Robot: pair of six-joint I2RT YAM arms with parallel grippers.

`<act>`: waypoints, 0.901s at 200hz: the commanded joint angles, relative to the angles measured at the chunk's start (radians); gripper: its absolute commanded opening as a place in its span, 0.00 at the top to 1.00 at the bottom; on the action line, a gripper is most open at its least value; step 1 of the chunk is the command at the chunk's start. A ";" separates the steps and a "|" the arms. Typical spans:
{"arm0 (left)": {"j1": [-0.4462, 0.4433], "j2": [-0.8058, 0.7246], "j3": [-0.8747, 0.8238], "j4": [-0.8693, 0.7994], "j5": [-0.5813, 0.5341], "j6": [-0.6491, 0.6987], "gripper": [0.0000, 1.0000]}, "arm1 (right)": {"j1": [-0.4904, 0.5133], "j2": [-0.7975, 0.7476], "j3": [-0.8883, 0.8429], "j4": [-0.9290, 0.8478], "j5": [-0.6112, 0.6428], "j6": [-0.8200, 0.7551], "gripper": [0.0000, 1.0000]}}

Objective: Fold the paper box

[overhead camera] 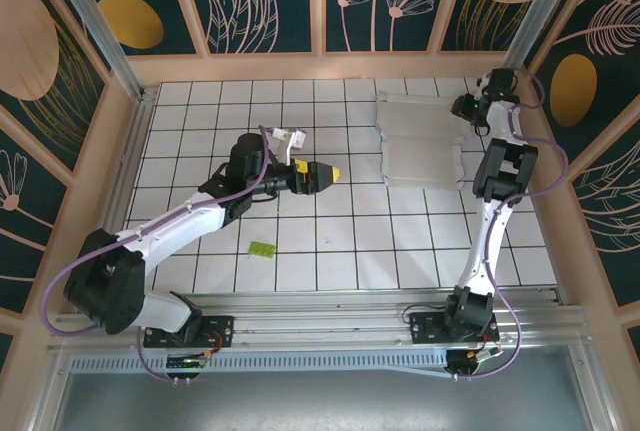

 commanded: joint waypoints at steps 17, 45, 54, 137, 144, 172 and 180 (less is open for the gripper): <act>-0.006 -0.004 0.048 0.010 0.047 -0.040 0.01 | 0.020 -0.059 -0.042 -0.066 0.047 -0.049 0.78; -0.006 -0.033 0.071 -0.053 -0.006 -0.020 0.01 | 0.078 -0.216 -0.193 -0.036 0.064 -0.073 0.93; -0.006 -0.049 0.071 -0.091 -0.081 -0.001 0.01 | 0.103 -0.298 -0.294 0.015 0.062 -0.070 0.94; 0.173 0.060 0.271 -0.476 -0.474 0.075 0.09 | 0.422 -0.896 -0.969 0.487 0.033 0.085 0.97; 0.188 0.084 0.282 -0.477 -0.456 0.091 0.09 | 0.445 -0.924 -0.997 0.508 0.029 0.101 0.97; 0.233 0.197 0.342 -0.492 -0.411 0.141 0.12 | 0.532 -0.999 -1.082 0.571 0.025 0.159 0.97; 0.244 0.234 0.361 -0.489 -0.398 0.145 0.14 | 0.551 -1.012 -1.098 0.580 0.036 0.174 0.97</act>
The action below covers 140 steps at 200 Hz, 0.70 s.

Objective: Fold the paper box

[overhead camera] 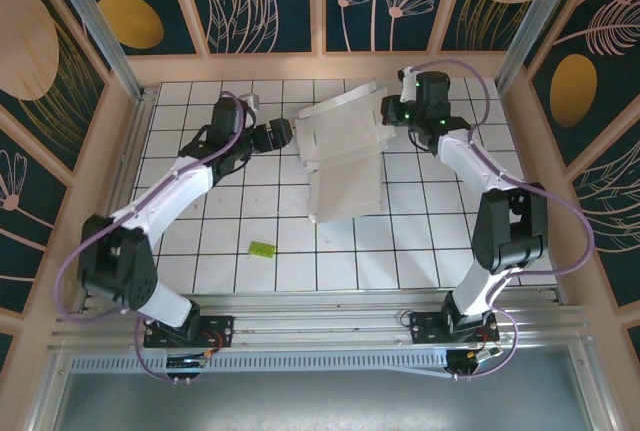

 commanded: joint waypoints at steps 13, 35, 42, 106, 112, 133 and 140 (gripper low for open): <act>0.034 0.144 0.093 -0.046 0.069 0.051 0.17 | 0.080 -0.065 -0.082 0.103 0.026 0.101 0.97; 0.042 0.251 0.137 -0.044 0.029 0.053 0.20 | 0.119 -0.085 -0.115 0.120 0.049 0.119 0.97; 0.044 0.273 0.143 -0.041 0.006 0.053 0.20 | 0.128 -0.092 -0.125 0.124 0.061 0.125 0.97; 0.063 0.407 0.134 -0.013 -0.002 0.061 0.37 | 0.170 -0.093 -0.160 0.139 0.069 0.142 0.97; 0.063 0.415 0.131 -0.011 0.002 0.060 0.40 | 0.172 -0.091 -0.160 0.140 0.071 0.142 0.97; 0.064 0.428 0.117 0.002 0.010 0.055 0.52 | 0.175 -0.088 -0.166 0.149 0.076 0.143 0.97; 0.064 0.432 0.115 0.004 0.013 0.055 0.57 | 0.175 -0.085 -0.168 0.151 0.077 0.143 0.97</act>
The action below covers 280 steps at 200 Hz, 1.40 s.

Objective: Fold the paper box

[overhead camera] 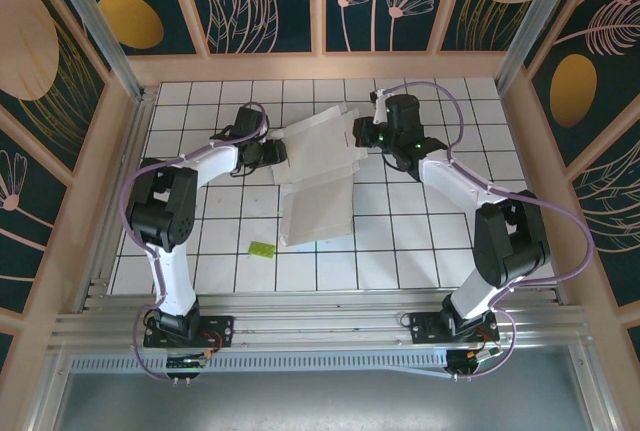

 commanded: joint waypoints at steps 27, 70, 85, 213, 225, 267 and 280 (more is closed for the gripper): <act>0.006 0.024 0.002 0.033 0.021 0.012 0.76 | 0.011 -0.013 -0.023 0.050 0.037 0.017 0.93; 0.005 -0.002 0.003 0.060 -0.001 0.139 1.00 | 0.006 -0.070 -0.015 -0.015 0.075 -0.072 0.62; 0.006 -0.016 -0.005 0.089 0.038 0.203 1.00 | -0.003 -0.108 0.012 -0.083 0.093 -0.167 0.44; 0.004 -0.255 -0.360 0.667 0.199 0.551 1.00 | -0.128 0.231 0.471 -0.565 -0.464 -1.050 0.30; 0.004 -0.255 -0.367 0.682 0.199 0.565 1.00 | -0.126 0.312 0.555 -0.633 -0.498 -1.084 0.33; 0.005 -0.219 -0.343 0.659 0.185 0.593 1.00 | -0.130 0.521 0.788 -0.787 -0.554 -1.148 0.46; 0.005 -0.206 -0.308 0.659 0.181 0.600 1.00 | -0.130 0.570 0.850 -0.823 -0.559 -1.141 0.52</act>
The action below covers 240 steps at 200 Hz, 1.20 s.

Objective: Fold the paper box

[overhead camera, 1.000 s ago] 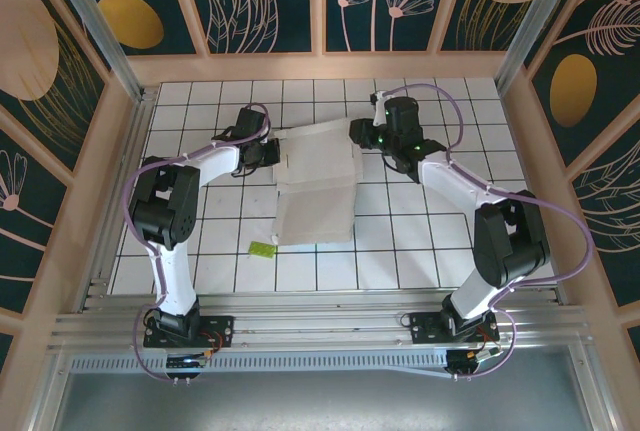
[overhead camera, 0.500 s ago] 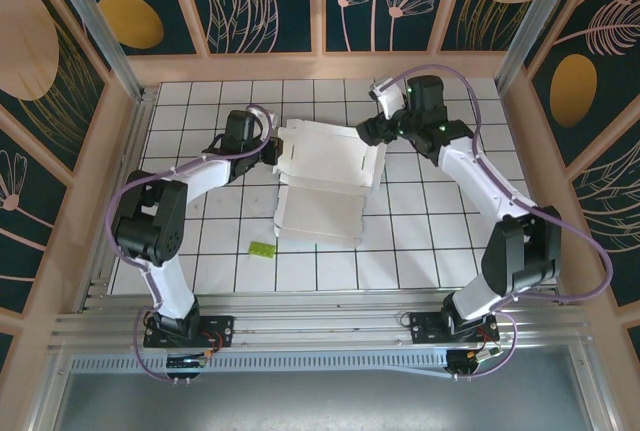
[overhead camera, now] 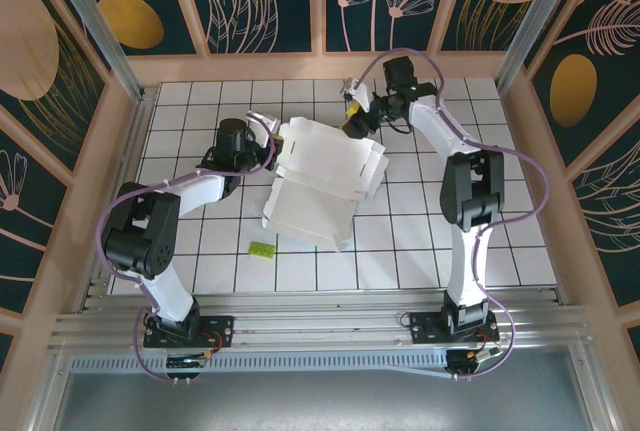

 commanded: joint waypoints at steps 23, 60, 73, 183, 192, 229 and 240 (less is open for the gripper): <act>0.004 0.049 0.063 0.042 0.005 0.049 1.00 | -0.009 0.119 0.205 -0.205 -0.110 -0.044 0.55; 0.003 0.065 0.069 0.054 -0.003 0.031 1.00 | -0.023 0.104 0.226 -0.201 -0.151 -0.011 0.49; 0.003 0.072 0.078 0.040 -0.009 0.030 1.00 | -0.022 0.081 0.212 -0.201 -0.165 0.002 0.47; 0.005 0.053 0.045 0.085 -0.037 0.001 1.00 | -0.014 0.029 0.018 -0.055 -0.167 0.025 0.65; 0.004 0.053 0.046 0.078 -0.040 -0.003 1.00 | -0.014 0.023 0.011 -0.048 -0.166 0.025 0.73; 0.003 0.044 0.043 0.074 -0.032 -0.024 1.00 | -0.002 -0.034 -0.064 -0.006 -0.125 0.010 0.80; 0.004 0.041 0.037 0.078 -0.030 -0.031 1.00 | 0.001 -0.034 -0.077 -0.009 -0.131 0.000 0.69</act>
